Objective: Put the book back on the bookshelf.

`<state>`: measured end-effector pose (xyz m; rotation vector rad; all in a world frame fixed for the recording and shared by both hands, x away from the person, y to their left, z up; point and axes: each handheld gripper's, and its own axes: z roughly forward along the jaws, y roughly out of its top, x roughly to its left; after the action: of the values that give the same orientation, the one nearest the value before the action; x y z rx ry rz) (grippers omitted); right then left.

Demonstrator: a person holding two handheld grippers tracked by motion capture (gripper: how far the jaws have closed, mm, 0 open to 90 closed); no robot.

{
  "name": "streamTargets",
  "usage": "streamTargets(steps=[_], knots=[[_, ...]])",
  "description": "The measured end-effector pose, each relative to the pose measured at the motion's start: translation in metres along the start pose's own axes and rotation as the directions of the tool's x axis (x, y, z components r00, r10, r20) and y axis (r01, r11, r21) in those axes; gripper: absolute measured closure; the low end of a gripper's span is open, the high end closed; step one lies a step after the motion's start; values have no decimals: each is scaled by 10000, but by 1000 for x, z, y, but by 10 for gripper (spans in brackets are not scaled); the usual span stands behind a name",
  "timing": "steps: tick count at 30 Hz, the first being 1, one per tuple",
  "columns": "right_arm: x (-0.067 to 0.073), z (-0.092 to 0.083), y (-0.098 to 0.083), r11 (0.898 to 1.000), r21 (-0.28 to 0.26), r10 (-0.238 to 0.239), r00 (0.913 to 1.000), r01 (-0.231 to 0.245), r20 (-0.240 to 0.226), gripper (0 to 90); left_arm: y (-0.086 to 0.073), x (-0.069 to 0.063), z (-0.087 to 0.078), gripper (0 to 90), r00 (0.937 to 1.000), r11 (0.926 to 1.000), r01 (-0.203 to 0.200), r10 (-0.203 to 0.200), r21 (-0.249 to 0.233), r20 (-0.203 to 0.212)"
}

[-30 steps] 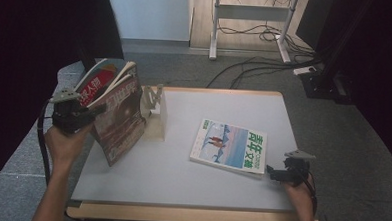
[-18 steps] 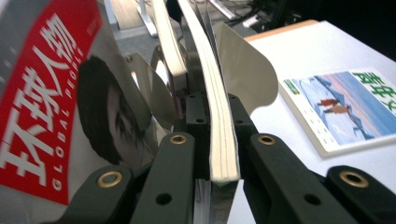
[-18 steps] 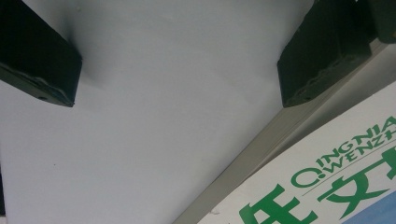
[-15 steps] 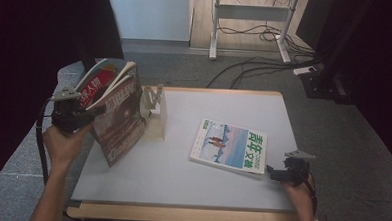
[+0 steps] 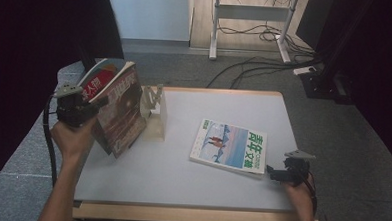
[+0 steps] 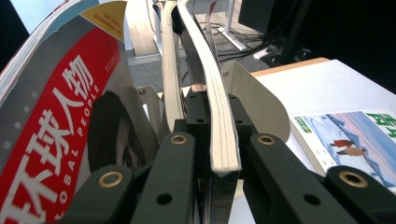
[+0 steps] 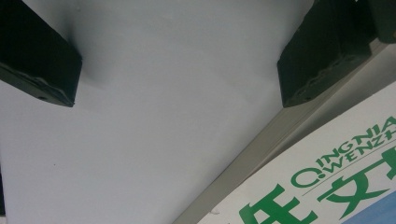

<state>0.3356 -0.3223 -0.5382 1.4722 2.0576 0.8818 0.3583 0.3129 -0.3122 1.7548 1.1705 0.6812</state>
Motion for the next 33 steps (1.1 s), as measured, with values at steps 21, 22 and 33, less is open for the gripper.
streamTargets(steps=[21,22,33], knots=[[0,0,0,10000,-23,-9,10000,9,0,0,-27,-4,-1,837,10000,9983,75,-77,-576,-30],[0,0,0,10000,-20,-9,10000,9,-2,0,-28,-4,-1,835,10000,9983,75,-76,-585,-19],[0,0,0,10000,-25,-16,10000,16,4,0,-48,-2,4,758,10000,9986,27,-26,-535,19]])
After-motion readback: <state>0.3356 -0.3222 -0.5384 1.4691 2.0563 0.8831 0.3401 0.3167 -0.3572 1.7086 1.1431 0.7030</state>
